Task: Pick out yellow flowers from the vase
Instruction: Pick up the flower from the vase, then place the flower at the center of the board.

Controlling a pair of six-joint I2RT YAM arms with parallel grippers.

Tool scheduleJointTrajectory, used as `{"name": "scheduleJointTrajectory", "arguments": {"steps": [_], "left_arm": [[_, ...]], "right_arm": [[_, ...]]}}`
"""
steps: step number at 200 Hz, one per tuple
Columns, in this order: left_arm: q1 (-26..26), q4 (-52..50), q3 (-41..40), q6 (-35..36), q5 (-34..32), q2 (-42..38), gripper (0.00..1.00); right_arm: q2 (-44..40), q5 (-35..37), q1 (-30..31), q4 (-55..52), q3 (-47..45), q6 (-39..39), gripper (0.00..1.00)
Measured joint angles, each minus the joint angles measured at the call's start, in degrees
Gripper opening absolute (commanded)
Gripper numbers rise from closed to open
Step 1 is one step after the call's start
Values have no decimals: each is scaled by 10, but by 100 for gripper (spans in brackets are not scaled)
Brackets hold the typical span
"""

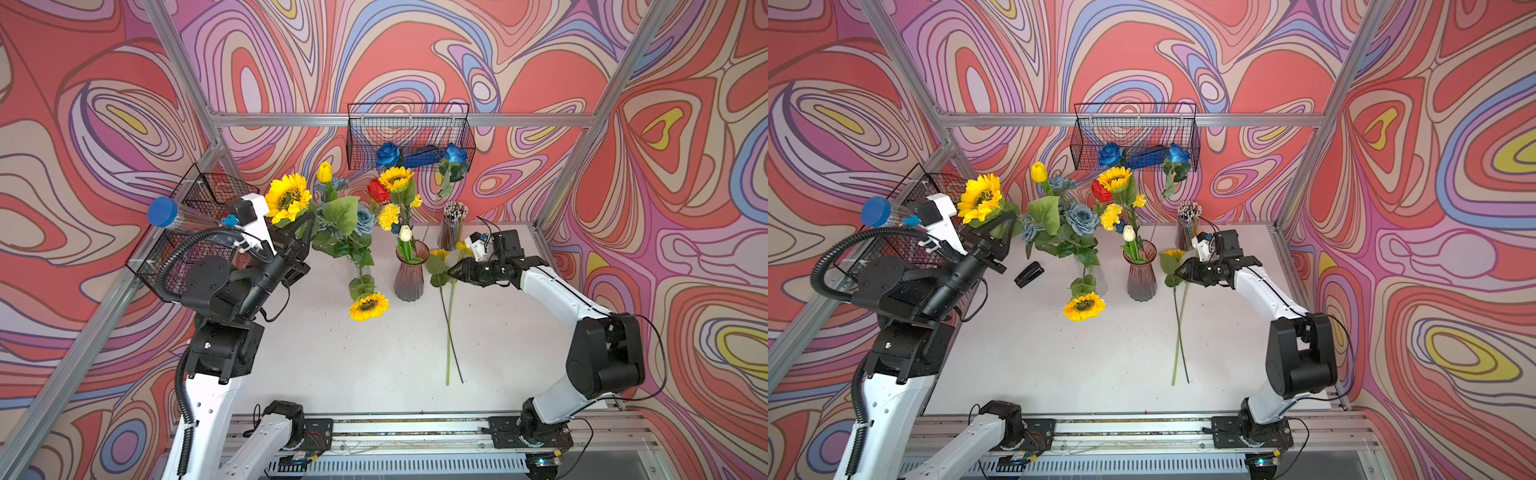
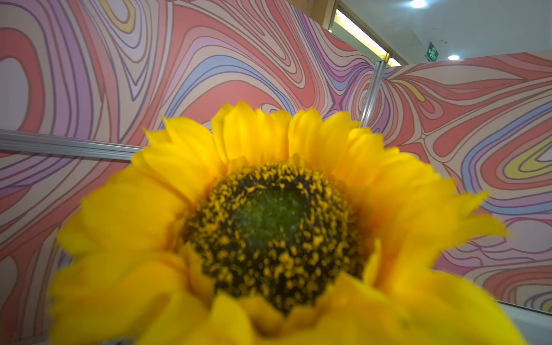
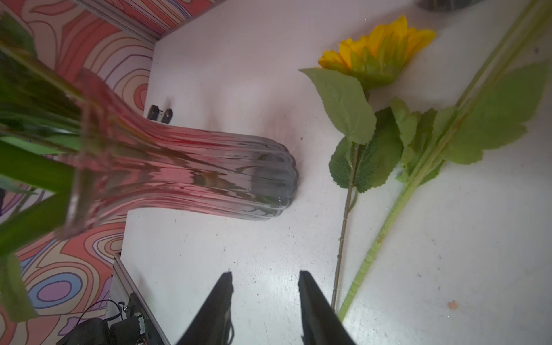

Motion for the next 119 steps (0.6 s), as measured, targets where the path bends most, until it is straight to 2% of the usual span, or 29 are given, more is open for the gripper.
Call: {"name": "scheduleJointTrajectory", "arguments": {"steps": [39,61,90,119], "left_arm": [[0,-44,66,-17,140,38,4],[0,-34,71,-54,218,64,5],[-1,34,61,-134,299,118,6],[-17,92,43,-198,330,163,5]], "right_arm": [[-132,-27,0,91,-34,-7,43],[-187,-96,6,173,-50,3,48],[-205,-194,43,264,-48,22,51],[-203,-246,110,278,-31,13,53]]}}
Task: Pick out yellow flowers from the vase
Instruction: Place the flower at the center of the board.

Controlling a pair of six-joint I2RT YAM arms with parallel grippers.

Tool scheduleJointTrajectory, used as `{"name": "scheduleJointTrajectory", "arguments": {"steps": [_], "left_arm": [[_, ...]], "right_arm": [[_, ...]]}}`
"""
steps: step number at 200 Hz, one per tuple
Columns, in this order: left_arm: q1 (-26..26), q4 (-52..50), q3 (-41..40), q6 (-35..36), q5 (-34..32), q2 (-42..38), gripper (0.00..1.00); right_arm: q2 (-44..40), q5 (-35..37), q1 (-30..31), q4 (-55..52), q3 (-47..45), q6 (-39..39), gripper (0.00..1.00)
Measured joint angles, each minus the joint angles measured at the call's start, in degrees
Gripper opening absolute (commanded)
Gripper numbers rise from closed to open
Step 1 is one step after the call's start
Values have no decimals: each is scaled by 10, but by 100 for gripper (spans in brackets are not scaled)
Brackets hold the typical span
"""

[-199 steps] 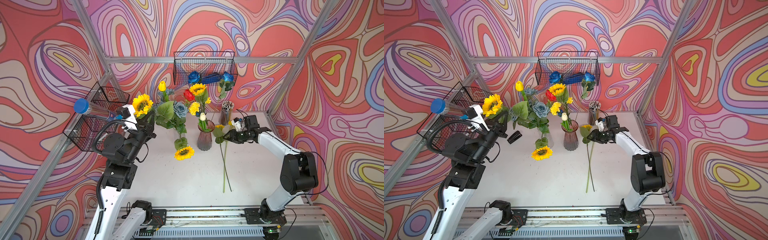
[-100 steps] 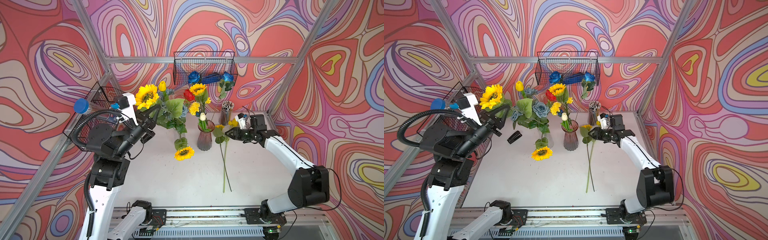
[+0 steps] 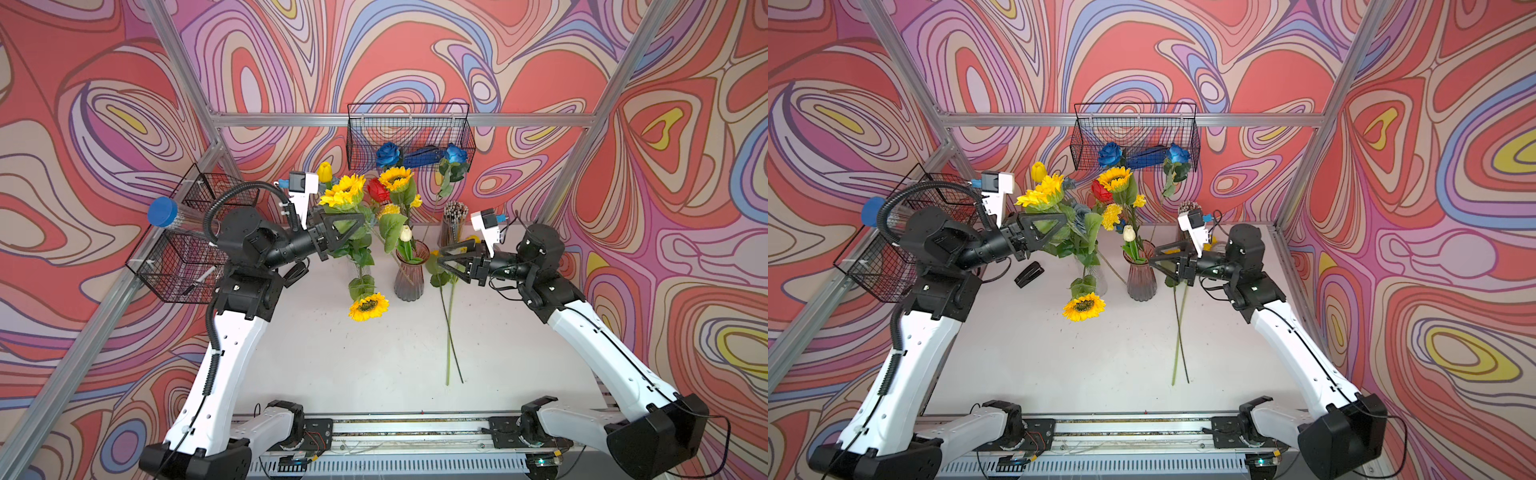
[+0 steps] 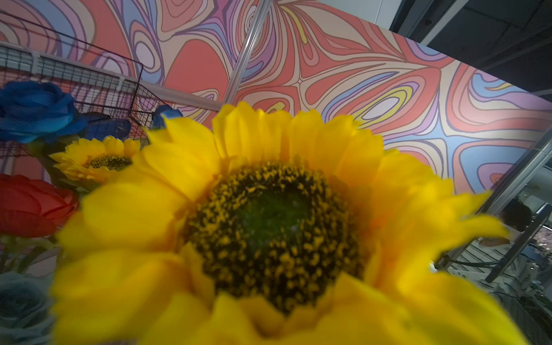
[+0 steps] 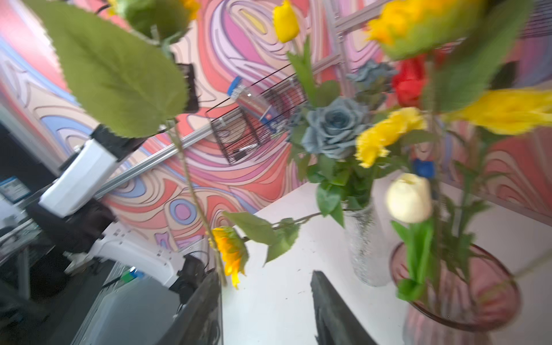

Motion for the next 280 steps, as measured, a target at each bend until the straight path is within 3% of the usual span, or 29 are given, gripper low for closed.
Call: {"name": "scheduleJointTrajectory", "arguments": {"steps": [27,60,121,158,191,217,230,250,280], "left_arm": [[-43,-8,10,-4,12,28,5],[-95,-77,63,50,10,50,5],[-104,-121,83,90,-2,61,5],[-106,-136,85,96,-6,72,6],[-106,-142,88,101,-13,73,6],[-106,-143,89,105,-21,75,8],[-106,-146,89,106,-22,75,15],[-106,-148,89,108,-23,75,40],[-106,-153,89,113,-31,75,63]], "right_arm": [[21,-19,47,-14,43,-21,52],[51,-23,79,-48,88,-52,51],[84,-32,99,-103,115,-73,44],[99,-34,106,-125,125,-81,34],[105,-40,109,-137,136,-87,10],[105,-46,111,-140,137,-88,4],[105,-46,111,-142,137,-88,0],[105,-46,111,-141,137,-86,0],[104,-40,111,-130,136,-80,0]]}}
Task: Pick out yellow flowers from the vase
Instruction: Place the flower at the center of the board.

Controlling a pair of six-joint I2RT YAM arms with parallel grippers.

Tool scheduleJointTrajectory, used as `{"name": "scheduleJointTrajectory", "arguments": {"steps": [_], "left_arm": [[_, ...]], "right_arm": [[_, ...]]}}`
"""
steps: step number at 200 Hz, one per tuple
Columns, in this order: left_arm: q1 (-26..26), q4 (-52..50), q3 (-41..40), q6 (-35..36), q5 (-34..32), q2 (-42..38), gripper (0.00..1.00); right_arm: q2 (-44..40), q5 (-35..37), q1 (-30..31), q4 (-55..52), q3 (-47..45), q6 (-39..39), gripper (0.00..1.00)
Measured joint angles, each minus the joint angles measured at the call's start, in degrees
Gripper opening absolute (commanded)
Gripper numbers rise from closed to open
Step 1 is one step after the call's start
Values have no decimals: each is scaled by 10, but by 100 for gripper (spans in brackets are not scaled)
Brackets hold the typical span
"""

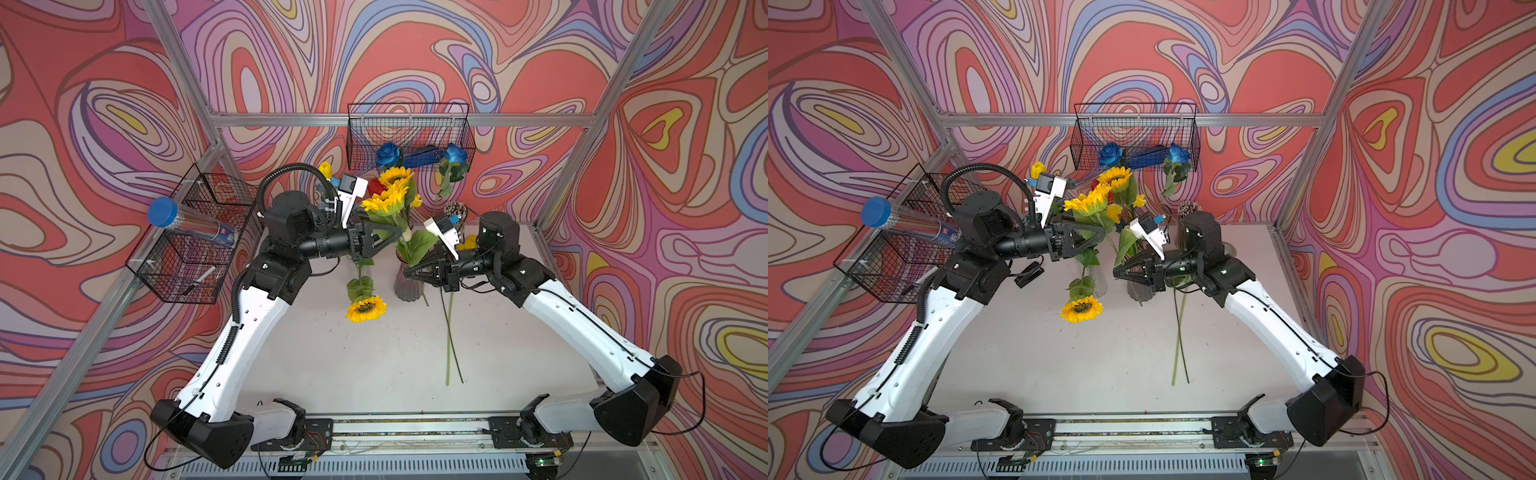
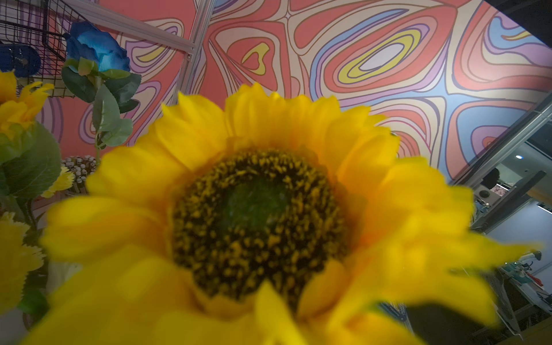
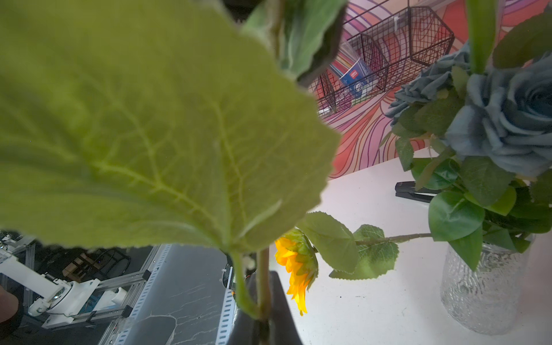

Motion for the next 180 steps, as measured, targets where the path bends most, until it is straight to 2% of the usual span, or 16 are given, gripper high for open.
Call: {"name": "scheduleJointTrajectory", "arguments": {"steps": [20,48,76,96,133,180], "left_arm": [[0,-4,0,8,-9,-1,76],[0,-5,-23,17,-27,-19,86],[14,5,-67,16,-45,-61,87],[55,17,-100,11,-69,-97,88],[159,44,-195,-11,-116,-181,88],[179,55,-304,-19,-184,-246,88]], "right_arm": [[-6,16,0,14,-10,5,0],[-27,56,0,25,-24,10,0],[-44,96,-7,35,-31,23,0],[-56,128,-29,46,-45,45,0],[-97,179,-118,78,-110,115,0],[-141,232,-225,72,-191,181,0]]}}
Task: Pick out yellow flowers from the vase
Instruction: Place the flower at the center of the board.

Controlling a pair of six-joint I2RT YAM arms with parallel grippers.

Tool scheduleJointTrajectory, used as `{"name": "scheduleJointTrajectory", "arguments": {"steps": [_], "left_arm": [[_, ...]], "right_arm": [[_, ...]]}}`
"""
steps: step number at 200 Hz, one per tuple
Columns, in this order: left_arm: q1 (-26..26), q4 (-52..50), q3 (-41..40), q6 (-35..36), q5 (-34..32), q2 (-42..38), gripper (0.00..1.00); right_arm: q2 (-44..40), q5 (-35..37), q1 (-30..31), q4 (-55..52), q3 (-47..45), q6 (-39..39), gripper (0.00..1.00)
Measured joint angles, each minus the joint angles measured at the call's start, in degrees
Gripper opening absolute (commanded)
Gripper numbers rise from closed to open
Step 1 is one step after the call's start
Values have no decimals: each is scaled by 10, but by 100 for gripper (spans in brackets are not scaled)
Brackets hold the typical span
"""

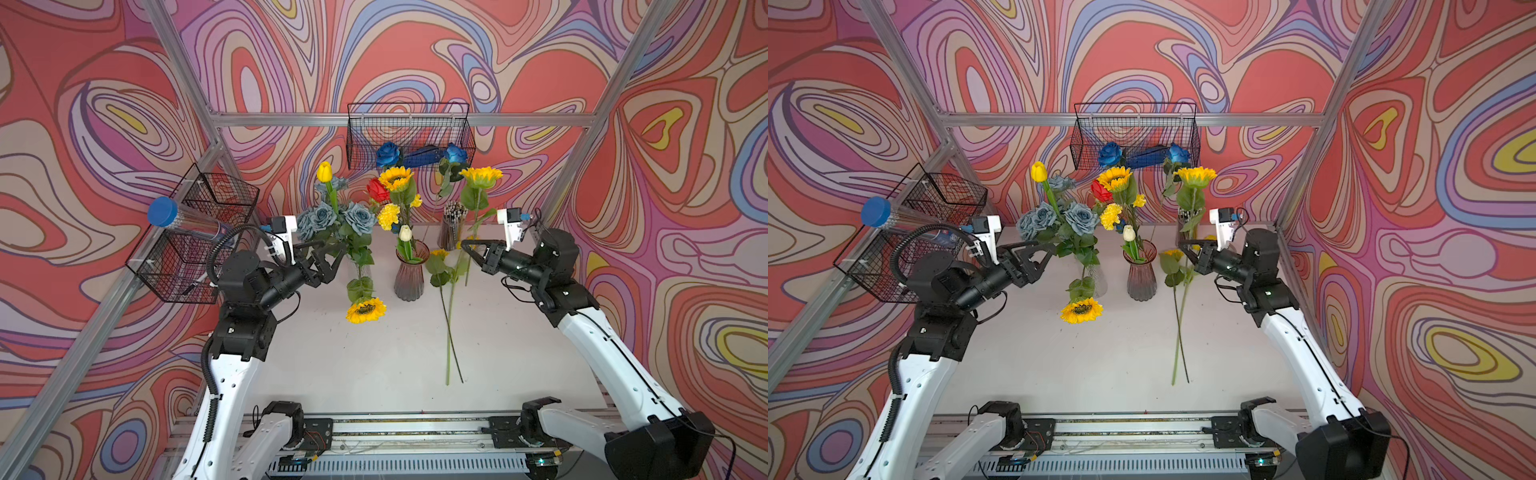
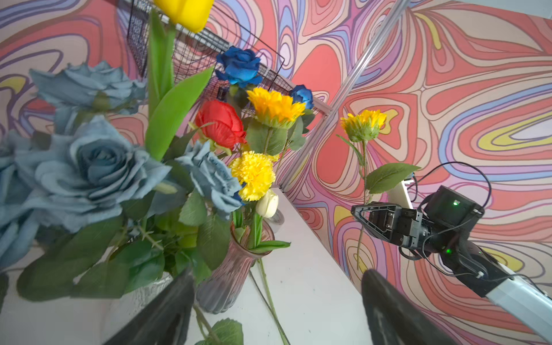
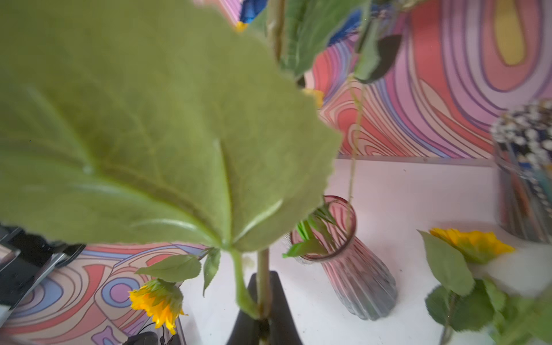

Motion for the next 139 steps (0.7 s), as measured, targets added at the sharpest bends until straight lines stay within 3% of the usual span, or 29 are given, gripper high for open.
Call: {"name": "scheduleJointTrajectory", "arguments": {"steps": [61,139], "left_arm": [[2,-22,-78,14,-101,-73,88],[2,-62,-122,46,-136,-111,88]], "right_arm": [[64,6,-33,-61,-94,17,0],[226,-24,-29,-134,-100,-30,0]]}}
